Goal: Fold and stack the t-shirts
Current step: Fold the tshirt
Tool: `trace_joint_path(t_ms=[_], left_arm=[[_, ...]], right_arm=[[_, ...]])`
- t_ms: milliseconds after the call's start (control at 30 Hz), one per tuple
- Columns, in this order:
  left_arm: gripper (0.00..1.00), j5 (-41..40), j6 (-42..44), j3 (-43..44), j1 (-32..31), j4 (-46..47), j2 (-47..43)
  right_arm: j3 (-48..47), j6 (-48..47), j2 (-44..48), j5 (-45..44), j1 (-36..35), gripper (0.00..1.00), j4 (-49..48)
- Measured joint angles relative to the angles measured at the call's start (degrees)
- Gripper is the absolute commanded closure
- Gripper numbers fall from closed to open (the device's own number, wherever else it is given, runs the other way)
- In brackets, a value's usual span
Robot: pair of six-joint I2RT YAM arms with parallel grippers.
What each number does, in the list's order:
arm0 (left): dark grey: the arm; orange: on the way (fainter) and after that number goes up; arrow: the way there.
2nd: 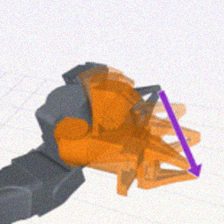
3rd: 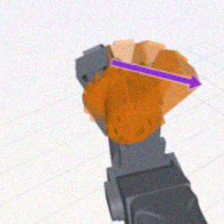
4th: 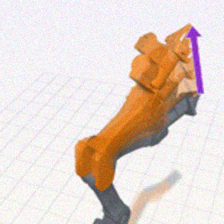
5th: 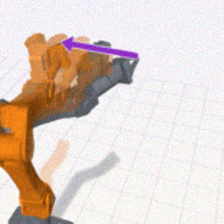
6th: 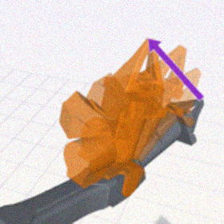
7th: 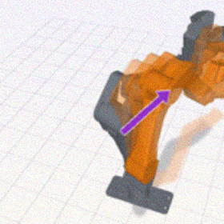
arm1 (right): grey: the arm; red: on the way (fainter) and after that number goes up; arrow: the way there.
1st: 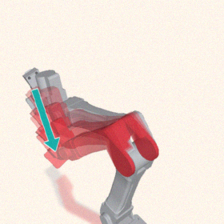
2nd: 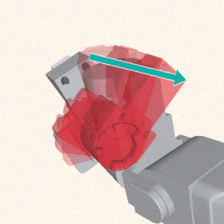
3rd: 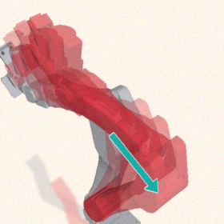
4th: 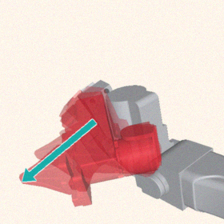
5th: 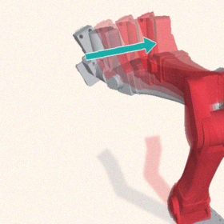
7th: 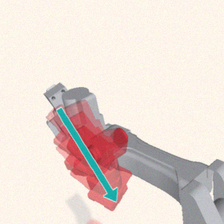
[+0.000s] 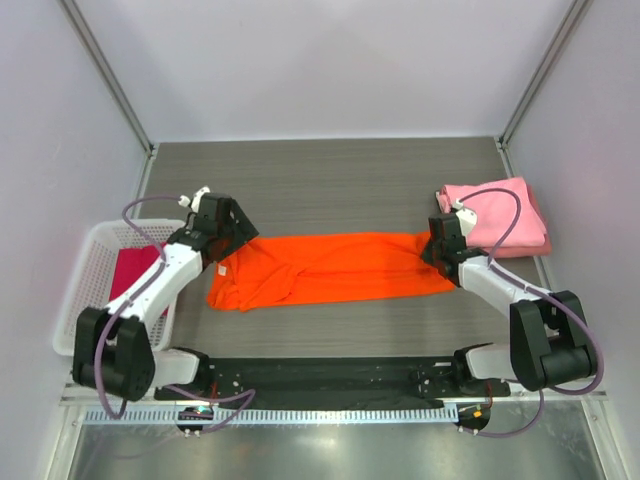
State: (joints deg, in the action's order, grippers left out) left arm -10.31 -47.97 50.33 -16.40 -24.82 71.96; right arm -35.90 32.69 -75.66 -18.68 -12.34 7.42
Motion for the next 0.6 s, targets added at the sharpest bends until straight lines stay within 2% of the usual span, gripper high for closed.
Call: trace_joint_path(t_ms=[33, 67, 133, 200, 267, 300, 500, 567, 600], left_arm=[[0.25, 0.4, -0.7, 0.0, 0.9, 0.7, 1.9], [0.26, 0.8, -1.5, 0.0, 1.7, 1.5, 4.0], [0.30, 1.5, -2.7, 0.2, 2.9, 2.4, 7.7], [0.33, 2.0, -3.9, 0.7, 3.7, 2.8, 11.9], [0.39, 2.0, -4.6, 1.1, 4.2, 2.8, 14.8], [0.46, 1.7, -5.2, 1.2, 4.3, 2.6, 15.8], [0.56, -2.9, -7.5, 0.8, 5.2, 1.0, 14.3], [0.64, -3.8, -7.6, 0.6, 5.9, 0.9, 13.4], [0.71, -4.3, -7.6, 0.6, 6.1, 0.9, 13.2]], right_arm=[[0.6, 0.3, 0.0, 0.2, 0.0, 0.76, 0.3], [1.3, 0.7, 0.1, 0.4, 0.0, 0.82, 0.6], [2.5, 1.3, 0.2, 0.6, 0.0, 0.87, 2.2], [2.7, 2.0, 0.7, 0.4, 0.0, 0.88, 4.3], [2.7, 2.4, 2.0, 0.2, 0.0, 0.89, 5.4], [2.7, 2.6, 2.6, 0.2, 0.0, 0.89, 5.6], [2.7, 3.5, 3.7, 2.1, 0.0, 0.92, 8.6], [2.7, 3.5, 4.4, 2.6, 0.0, 0.92, 9.4], [2.7, 3.5, 4.9, 2.6, 0.0, 0.92, 9.7]])
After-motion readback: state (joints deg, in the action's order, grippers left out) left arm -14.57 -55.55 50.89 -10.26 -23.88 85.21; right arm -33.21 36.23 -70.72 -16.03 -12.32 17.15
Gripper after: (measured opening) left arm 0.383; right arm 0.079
